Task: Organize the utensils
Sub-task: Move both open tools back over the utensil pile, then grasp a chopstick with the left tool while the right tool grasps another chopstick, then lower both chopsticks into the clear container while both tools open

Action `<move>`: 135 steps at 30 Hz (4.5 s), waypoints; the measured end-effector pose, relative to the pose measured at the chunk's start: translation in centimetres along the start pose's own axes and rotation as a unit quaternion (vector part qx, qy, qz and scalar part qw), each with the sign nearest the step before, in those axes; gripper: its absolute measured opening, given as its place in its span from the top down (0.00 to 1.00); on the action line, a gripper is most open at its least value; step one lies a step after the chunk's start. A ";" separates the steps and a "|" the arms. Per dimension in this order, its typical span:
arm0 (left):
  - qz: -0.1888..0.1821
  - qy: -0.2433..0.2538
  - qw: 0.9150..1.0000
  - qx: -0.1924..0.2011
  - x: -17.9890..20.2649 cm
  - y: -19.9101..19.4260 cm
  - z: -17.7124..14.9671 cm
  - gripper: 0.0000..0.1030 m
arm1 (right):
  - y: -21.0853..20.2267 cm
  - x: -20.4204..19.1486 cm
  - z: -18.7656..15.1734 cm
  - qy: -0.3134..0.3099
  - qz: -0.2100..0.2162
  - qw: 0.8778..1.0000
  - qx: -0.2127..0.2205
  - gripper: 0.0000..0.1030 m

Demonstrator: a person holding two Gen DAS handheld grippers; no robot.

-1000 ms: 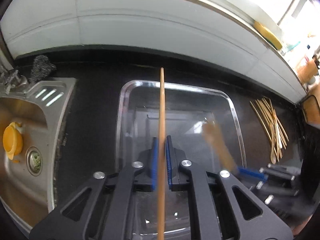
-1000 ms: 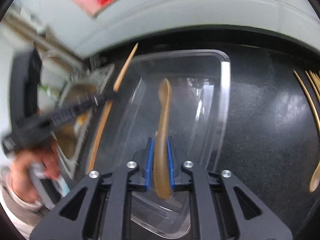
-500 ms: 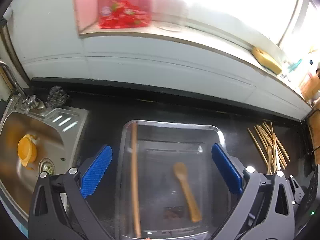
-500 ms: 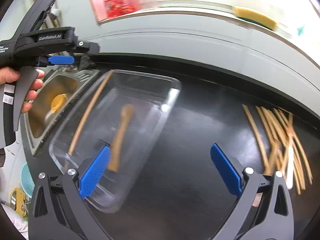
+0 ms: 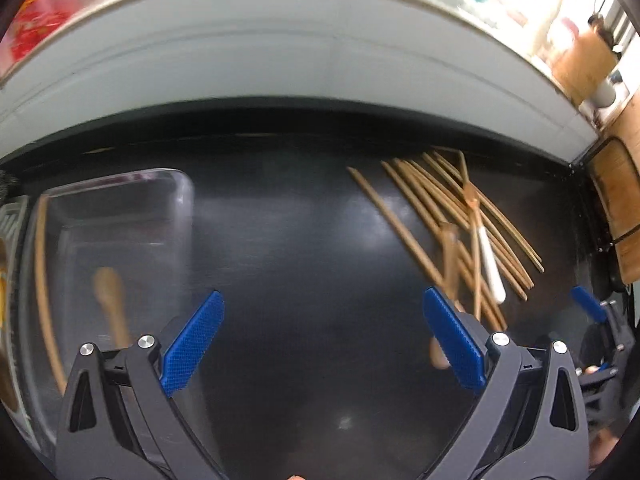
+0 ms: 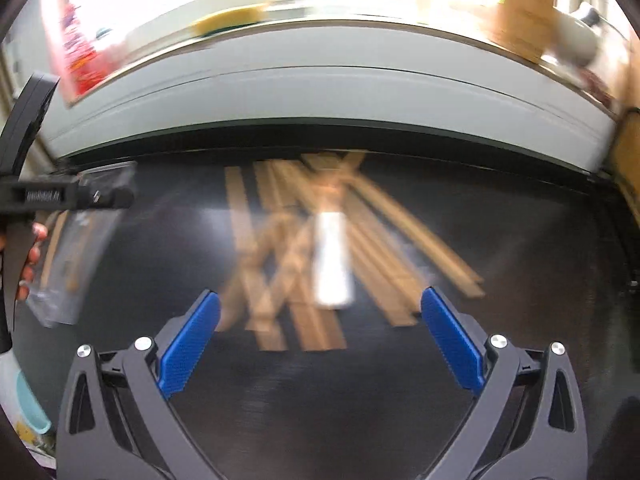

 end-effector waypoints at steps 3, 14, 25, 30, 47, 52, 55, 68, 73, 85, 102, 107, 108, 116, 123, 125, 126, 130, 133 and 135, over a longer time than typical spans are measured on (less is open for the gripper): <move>0.024 -0.017 1.000 -0.008 2.9 3.2 0.1 0.06 | 0.7 4.8 0.9 -0.010 -0.029 0.999 0.007 0.05; 0.131 -0.080 0.988 -0.020 4.0 8.2 1.2 0.06 | 8.3 13.0 3.6 -0.073 -0.015 0.997 -0.004 0.05; 0.158 -0.076 0.984 -0.037 4.4 9.8 0.3 0.06 | 12.5 9.8 3.0 -0.155 0.031 0.987 -0.022 0.05; 0.161 -0.117 0.979 -0.045 3.2 10.0 -0.2 0.06 | 13.0 9.1 4.3 -0.160 0.041 0.986 -0.022 0.05; 0.190 -0.157 0.969 -0.033 4.2 8.6 -2.5 0.05 | 15.9 6.5 4.6 -0.230 0.093 0.968 -0.041 0.05; 0.200 -0.175 0.964 -0.027 3.7 8.3 -3.6 0.05 | 17.8 6.4 5.1 -0.172 0.121 0.974 -0.079 0.05; 0.204 -0.181 0.962 -0.024 3.9 8.1 -4.0 0.05 | 17.7 6.0 5.0 -0.163 0.118 0.977 -0.066 0.05; 0.158 -0.125 0.978 0.049 7.5 6.5 -4.5 0.94 | 13.9 4.6 4.1 -0.166 0.142 0.974 -0.059 0.92; 0.116 -0.111 0.986 0.038 8.0 6.4 -4.4 0.95 | 13.4 4.3 3.7 -0.130 0.136 0.980 -0.068 0.93; 0.033 -0.129 0.988 0.083 7.6 -0.4 -1.7 0.95 | 6.2 9.2 5.3 0.008 0.139 0.989 -0.054 0.93; -0.048 -0.114 0.977 0.171 0.1 -15.1 -2.2 0.95 | -0.9 -5.7 4.8 0.041 0.223 0.974 -0.013 0.93; -0.044 -0.099 0.983 0.151 -6.5 -17.4 -2.9 0.95 | -1.9 -13.8 5.0 0.051 0.236 0.970 -0.008 0.93; -0.041 -0.096 0.983 0.149 -7.6 -17.6 -3.0 0.95 | -2.1 -15.3 4.9 0.053 0.239 0.970 -0.008 0.93; -0.022 -0.081 0.989 0.122 -19.1 -19.0 -4.1 0.95 | -1.2 -26.3 3.8 0.082 0.256 0.963 -0.027 0.93; -0.038 -0.053 0.994 0.090 -22.9 -18.4 -3.8 0.95 | 0.3 -31.8 3.2 0.109 0.256 0.960 -0.042 0.93; -0.042 -0.043 0.995 0.082 -23.3 -18.1 -3.5 0.95 | 0.8 -32.7 3.0 0.118 0.251 0.959 -0.048 0.93; -0.044 -0.037 0.995 0.079 -23.5 -17.9 -3.4 0.95 | 1.0 -33.1 3.1 0.120 0.248 0.960 -0.048 0.93; -0.042 -0.017 0.997 0.061 -24.0 -16.5 -3.0 0.95 | 1.6 -34.2 3.5 0.110 0.231 0.965 -0.048 0.93; -0.029 -0.020 0.999 0.032 -24.8 -14.8 -2.5 0.87 | 2.3 -35.3 3.5 0.055 0.185 0.980 -0.050 0.93; -0.016 -0.040 0.999 0.030 -25.5 -14.7 -1.8 0.22 | 1.7 -35.3 3.7 0.008 0.146 0.989 -0.023 0.87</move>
Point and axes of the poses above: each gripper's, at about its wrist camera, not at the fingertips, and y roughly the way its jaws point, x to its right, z to its top, the point moved 6 cm from there along y, roughly the way its jaws point, and after that the axes turned 6 degrees about x, right-handed, at the moved point
